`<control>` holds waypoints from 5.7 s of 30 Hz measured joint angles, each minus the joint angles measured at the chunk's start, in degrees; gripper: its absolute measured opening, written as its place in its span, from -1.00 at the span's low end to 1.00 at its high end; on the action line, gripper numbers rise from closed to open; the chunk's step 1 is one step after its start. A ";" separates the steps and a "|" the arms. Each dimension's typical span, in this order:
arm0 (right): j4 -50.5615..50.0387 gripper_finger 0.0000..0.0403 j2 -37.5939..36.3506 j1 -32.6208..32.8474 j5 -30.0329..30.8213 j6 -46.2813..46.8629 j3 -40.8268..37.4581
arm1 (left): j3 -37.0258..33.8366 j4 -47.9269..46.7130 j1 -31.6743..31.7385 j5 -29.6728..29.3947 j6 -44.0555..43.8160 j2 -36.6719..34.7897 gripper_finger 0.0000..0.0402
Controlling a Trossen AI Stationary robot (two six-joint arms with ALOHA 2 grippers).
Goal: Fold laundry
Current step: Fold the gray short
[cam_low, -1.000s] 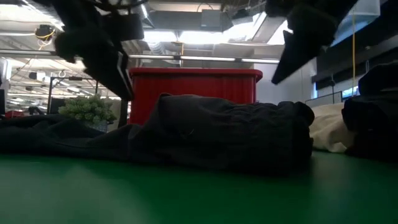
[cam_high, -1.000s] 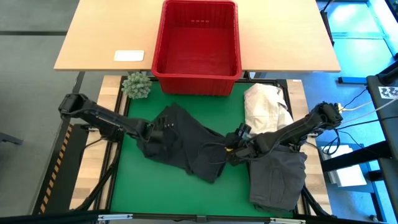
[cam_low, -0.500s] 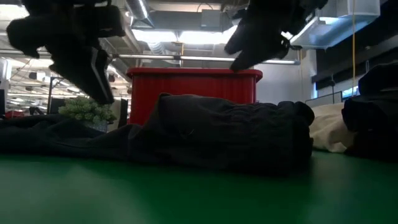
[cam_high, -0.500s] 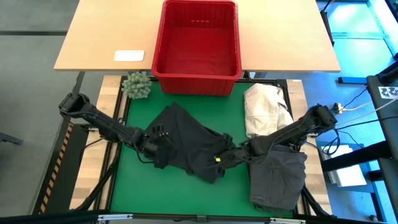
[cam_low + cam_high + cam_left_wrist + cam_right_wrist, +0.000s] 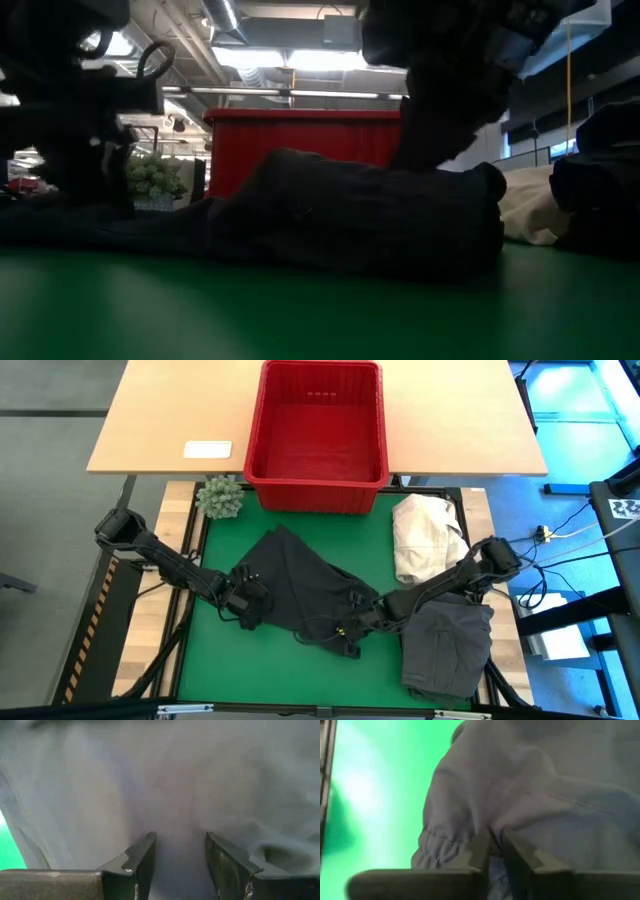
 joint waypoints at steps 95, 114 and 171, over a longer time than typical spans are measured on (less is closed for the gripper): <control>-2.76 -0.80 -3.97 -11.43 -5.33 -17.07 0.17 | 7.55 -3.75 -4.62 -2.98 -0.13 -0.15 -0.99; -20.08 -0.99 -3.35 -16.13 -1.88 -11.87 -0.03 | 2.04 -1.96 -3.87 1.80 0.54 2.27 -1.00; -16.57 -0.98 -0.99 -2.03 -15.01 -3.67 3.44 | -0.67 12.24 12.78 6.70 21.16 -9.55 -1.00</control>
